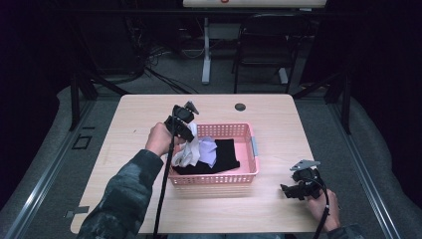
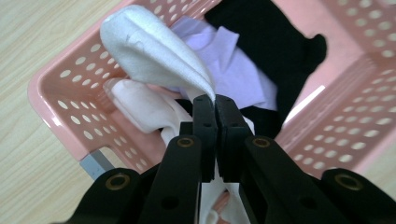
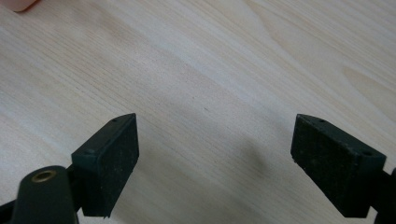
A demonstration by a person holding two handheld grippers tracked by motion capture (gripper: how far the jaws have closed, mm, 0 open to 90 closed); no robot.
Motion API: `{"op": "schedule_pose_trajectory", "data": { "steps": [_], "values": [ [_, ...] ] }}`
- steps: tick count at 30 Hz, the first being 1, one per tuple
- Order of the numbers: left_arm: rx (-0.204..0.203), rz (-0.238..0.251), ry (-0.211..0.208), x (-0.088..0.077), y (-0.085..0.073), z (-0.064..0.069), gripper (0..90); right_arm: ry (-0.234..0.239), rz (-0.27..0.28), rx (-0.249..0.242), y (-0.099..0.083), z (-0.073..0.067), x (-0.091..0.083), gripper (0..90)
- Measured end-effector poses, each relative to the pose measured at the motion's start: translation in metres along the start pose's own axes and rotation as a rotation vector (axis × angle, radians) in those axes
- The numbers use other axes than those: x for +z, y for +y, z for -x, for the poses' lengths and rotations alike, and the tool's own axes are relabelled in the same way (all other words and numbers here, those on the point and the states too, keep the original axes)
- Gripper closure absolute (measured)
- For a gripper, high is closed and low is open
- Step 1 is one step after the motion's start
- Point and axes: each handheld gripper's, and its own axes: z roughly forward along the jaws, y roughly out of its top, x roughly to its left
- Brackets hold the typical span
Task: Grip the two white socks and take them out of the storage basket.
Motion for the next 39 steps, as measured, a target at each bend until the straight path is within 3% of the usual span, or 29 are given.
{"op": "schedule_pose_trajectory", "data": {
  "steps": [3, 17, 28, 39],
  "values": [
    [0.007, 0.013, -0.012, -0.012, 0.004, 0.002, 88.0, 0.003, -0.001, -0.007, 0.002, -0.001, 0.001, 14.5],
    [0.038, -0.010, -0.001, -0.035, 0.016, 0.001, 88.0, -0.005, -0.011, -0.007, -0.001, 0.000, -0.001, 14.5],
    [0.027, -0.007, 0.022, -0.056, 0.010, -0.009, 88.0, -0.005, -0.008, 0.004, -0.002, 0.000, -0.001, 14.5],
    [-0.003, 0.005, 0.061, -0.080, -0.008, -0.028, 88.0, -0.005, -0.010, 0.004, -0.002, 0.000, 0.000, 14.5]
  ]
}}
